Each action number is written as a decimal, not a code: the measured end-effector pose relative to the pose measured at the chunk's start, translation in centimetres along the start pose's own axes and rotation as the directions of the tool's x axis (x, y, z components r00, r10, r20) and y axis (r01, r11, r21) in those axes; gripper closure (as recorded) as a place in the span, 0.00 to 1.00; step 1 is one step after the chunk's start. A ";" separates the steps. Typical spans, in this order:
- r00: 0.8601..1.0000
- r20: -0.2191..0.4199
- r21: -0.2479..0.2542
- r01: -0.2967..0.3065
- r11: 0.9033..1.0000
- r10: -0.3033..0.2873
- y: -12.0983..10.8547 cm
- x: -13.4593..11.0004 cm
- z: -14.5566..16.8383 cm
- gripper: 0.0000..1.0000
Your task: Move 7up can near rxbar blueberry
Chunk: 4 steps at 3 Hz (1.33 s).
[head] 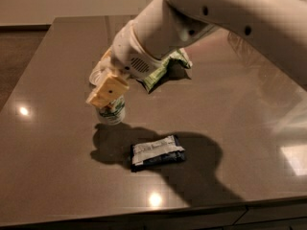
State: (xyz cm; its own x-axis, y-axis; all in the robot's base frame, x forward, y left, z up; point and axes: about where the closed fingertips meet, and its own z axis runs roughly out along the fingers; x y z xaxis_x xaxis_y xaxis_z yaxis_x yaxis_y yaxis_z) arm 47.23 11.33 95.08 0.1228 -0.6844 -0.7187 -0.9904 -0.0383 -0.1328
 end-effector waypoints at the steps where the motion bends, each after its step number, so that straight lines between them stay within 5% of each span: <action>1: 0.999 0.030 -0.005 -0.028 1.000 0.028 0.6 2.2 -1.8 1.00; 2: 0.998 0.040 -0.012 -0.047 0.999 0.047 1.4 4.2 -2.8 0.85; 4: 0.994 0.044 -0.040 -0.102 0.994 0.104 3.0 8.3 -3.6 0.31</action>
Offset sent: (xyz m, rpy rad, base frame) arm -0.0162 -0.0822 -0.0286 0.0558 0.0755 -0.0359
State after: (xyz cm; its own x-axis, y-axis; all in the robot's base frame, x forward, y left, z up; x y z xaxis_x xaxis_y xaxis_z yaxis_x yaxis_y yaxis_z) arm 45.08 2.93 91.20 0.0217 -0.6522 -0.7578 -0.9995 0.0033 -0.0314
